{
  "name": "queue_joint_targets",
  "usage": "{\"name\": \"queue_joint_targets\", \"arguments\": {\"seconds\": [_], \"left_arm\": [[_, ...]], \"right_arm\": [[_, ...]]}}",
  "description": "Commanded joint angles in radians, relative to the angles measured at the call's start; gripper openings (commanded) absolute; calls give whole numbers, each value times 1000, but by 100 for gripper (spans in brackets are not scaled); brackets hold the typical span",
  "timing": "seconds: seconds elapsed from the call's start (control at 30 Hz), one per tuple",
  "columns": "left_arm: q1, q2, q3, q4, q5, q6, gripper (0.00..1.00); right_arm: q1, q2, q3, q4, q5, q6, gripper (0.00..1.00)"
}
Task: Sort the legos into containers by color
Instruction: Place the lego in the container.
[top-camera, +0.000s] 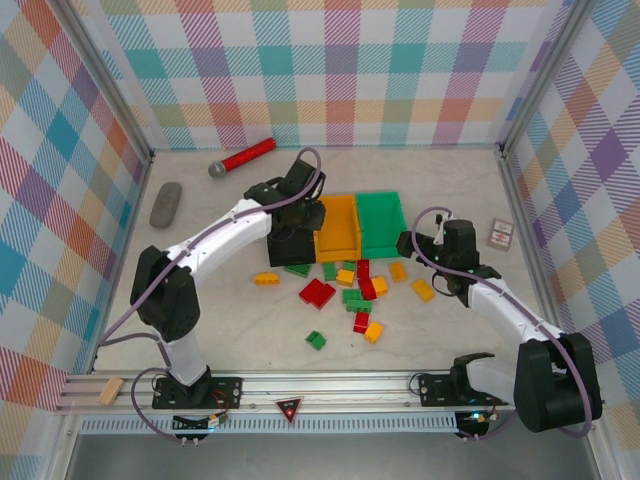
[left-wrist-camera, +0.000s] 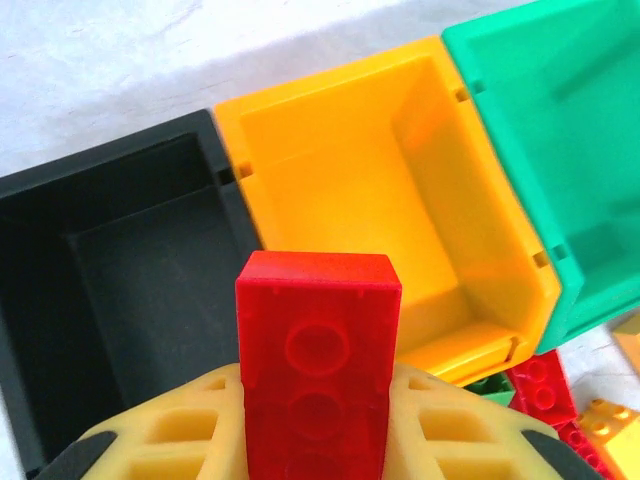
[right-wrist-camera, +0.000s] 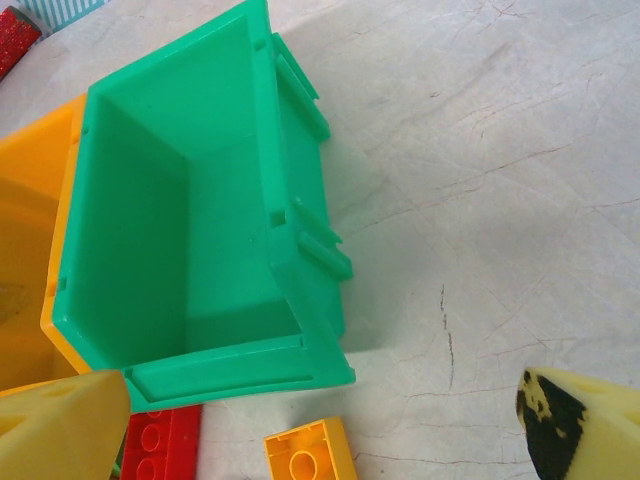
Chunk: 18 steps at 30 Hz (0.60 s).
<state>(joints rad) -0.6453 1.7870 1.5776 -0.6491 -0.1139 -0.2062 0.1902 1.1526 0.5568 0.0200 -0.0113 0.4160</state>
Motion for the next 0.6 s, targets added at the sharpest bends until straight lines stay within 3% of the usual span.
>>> {"name": "queue_joint_targets", "arguments": {"seconds": [0.0, 0.1, 0.17, 0.23, 0.57], "left_arm": [[5, 46, 70, 1, 74, -18, 18], [4, 80, 100, 4, 108, -32, 23], [4, 92, 110, 9, 146, -38, 51], [3, 93, 105, 15, 166, -41, 71], [-20, -61, -109, 89, 187, -44, 76]], "right_arm": [[6, -2, -2, -10, -16, 19, 99], [6, -8, -3, -12, -15, 18, 99], [6, -10, -3, -13, -15, 18, 99], [6, -12, -2, -14, -16, 18, 99], [6, -3, -2, -10, -21, 22, 99]]}}
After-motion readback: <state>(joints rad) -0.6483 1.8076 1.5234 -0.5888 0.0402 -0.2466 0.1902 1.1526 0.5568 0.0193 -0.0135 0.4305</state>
